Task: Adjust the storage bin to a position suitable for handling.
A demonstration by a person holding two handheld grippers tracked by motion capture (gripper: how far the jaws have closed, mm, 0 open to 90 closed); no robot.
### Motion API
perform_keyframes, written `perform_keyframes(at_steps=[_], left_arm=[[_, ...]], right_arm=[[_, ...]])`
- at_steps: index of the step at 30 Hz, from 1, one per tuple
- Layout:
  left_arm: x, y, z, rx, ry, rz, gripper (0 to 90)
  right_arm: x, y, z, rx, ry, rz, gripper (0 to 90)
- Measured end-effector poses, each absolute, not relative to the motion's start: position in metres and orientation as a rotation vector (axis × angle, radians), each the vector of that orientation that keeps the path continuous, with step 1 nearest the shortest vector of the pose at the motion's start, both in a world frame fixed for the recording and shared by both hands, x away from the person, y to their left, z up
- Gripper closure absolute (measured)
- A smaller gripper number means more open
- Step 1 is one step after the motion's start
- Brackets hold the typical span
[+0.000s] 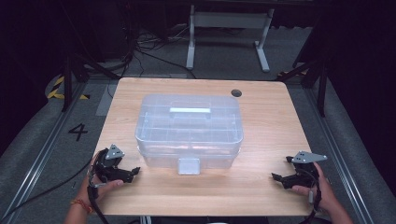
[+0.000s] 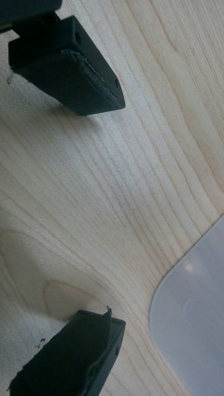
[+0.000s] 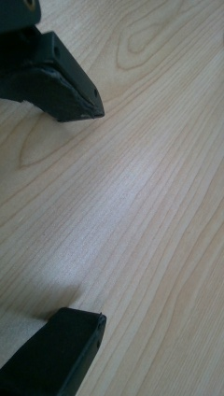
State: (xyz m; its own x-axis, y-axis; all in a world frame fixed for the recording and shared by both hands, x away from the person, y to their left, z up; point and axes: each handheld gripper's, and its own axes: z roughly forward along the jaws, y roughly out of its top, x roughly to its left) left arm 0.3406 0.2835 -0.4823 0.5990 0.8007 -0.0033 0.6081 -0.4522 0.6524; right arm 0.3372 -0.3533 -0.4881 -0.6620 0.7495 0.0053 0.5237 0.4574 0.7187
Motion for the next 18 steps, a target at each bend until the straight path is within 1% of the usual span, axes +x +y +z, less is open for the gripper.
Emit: perform_keyframes(at_steps=[18], left_arm=[[0.3394,0.2830,-0.4825,2.204,1.122,0.412,0.6]], right_arm=[[0.3376,-0.3521,-0.4878,1.107,2.384,1.010,2.9]])
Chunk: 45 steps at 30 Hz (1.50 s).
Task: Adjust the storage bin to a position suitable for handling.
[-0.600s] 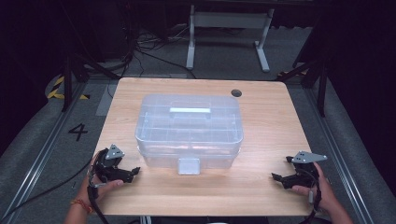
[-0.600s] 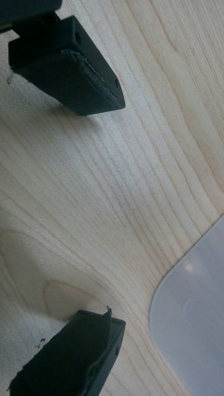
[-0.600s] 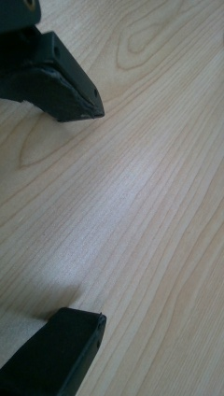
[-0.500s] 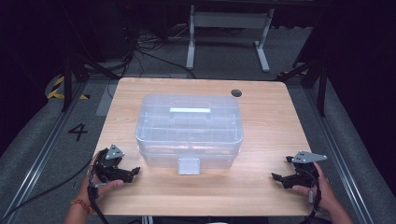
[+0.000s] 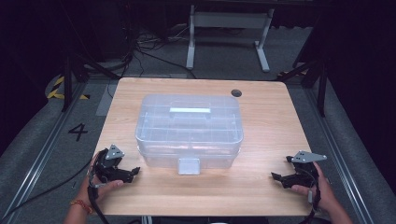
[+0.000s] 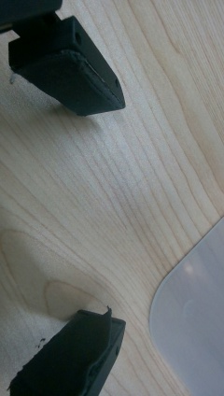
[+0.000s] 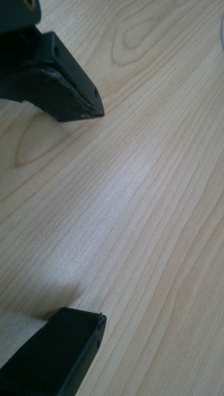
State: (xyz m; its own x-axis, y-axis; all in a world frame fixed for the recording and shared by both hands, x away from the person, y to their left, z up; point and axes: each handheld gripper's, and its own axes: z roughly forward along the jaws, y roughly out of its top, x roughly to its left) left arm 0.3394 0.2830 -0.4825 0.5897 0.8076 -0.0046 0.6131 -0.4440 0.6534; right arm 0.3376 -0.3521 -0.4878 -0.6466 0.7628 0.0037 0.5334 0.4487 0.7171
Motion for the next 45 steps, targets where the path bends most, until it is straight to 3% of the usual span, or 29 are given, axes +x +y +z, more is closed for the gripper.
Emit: perform_keyframes(at_steps=[10,16,24,45], left_arm=[[0.340,0.283,-0.483,2.205,1.117,0.407,0.6],[0.339,0.283,-0.483,2.204,1.120,0.413,0.6],[0.339,0.283,-0.483,2.204,1.121,0.413,0.6],[0.339,0.283,-0.483,2.199,1.126,0.412,0.6]], right_arm=[[0.337,-0.353,-0.487,1.118,2.377,1.003,5.6],[0.338,-0.353,-0.485,1.133,2.353,1.014,16.2],[0.339,-0.350,-0.480,1.098,2.327,0.976,19.7],[0.359,-0.334,-0.425,1.034,2.188,1.144,27.6]])
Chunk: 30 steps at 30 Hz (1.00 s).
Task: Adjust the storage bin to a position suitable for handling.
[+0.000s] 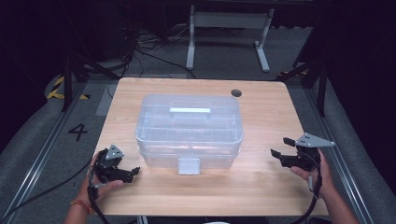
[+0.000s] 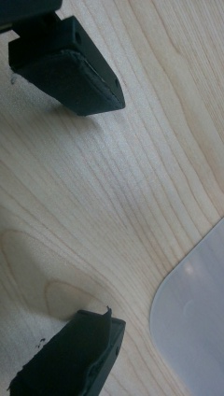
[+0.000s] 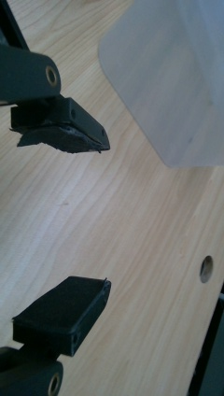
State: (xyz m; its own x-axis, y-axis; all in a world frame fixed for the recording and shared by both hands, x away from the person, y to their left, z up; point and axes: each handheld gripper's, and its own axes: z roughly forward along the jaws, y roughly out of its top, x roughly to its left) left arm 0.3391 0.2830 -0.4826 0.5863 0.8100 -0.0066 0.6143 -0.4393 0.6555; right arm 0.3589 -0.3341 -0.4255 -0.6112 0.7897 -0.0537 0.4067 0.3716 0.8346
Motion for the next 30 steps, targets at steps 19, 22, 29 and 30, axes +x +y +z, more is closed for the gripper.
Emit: perform_keyframes(at_steps=[19,22,29,30], left_arm=[[0.339,0.283,-0.483,2.197,1.129,0.413,0.6],[0.339,0.283,-0.483,2.197,1.129,0.413,0.6],[0.339,0.283,-0.483,2.198,1.130,0.413,0.6],[0.339,0.283,-0.483,2.198,1.129,0.413,0.6]], right_arm=[[0.385,-0.298,-0.359,0.823,2.129,1.249,33.7],[0.388,-0.289,-0.353,0.789,2.137,1.248,33.7],[0.391,-0.273,-0.344,0.740,2.137,1.282,33.3],[0.392,-0.271,-0.343,0.737,2.139,1.286,33.3]])
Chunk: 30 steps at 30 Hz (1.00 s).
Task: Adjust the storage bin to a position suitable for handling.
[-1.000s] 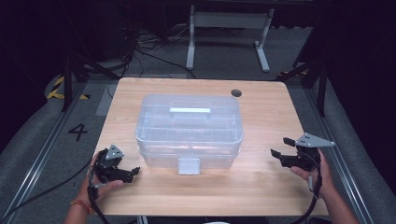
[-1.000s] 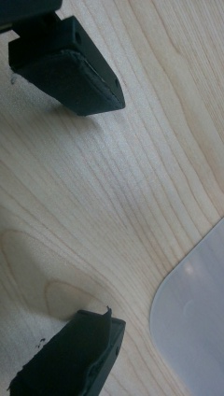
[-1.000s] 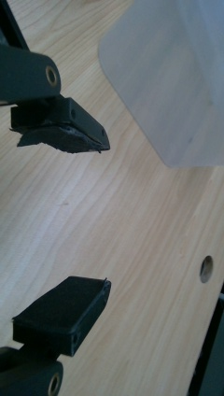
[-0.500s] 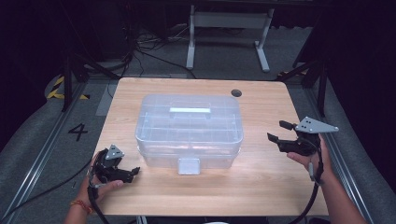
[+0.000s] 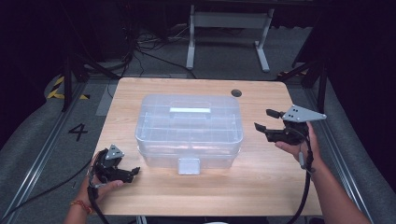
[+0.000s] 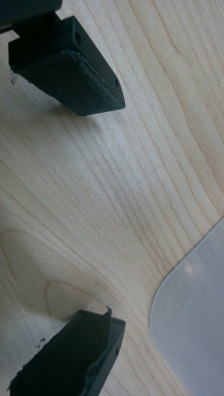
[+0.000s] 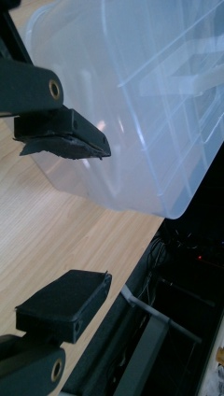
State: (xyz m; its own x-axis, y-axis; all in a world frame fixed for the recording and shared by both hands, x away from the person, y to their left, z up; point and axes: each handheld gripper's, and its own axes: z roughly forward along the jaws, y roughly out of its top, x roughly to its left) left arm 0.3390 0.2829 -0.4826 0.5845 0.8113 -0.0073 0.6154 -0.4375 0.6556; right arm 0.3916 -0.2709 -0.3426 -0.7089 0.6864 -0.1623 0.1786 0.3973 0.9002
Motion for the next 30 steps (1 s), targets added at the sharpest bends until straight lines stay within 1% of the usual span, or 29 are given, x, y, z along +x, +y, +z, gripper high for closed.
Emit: perform_keyframes(at_steps=[7,30], left_arm=[[0.339,0.283,-0.483,2.199,1.130,0.413,0.6],[0.339,0.283,-0.483,2.197,1.129,0.413,0.6]], right_arm=[[0.396,-0.252,-0.330,0.688,2.145,1.316,33.1],[0.402,-0.190,-0.313,0.536,2.259,1.338,32.8]])
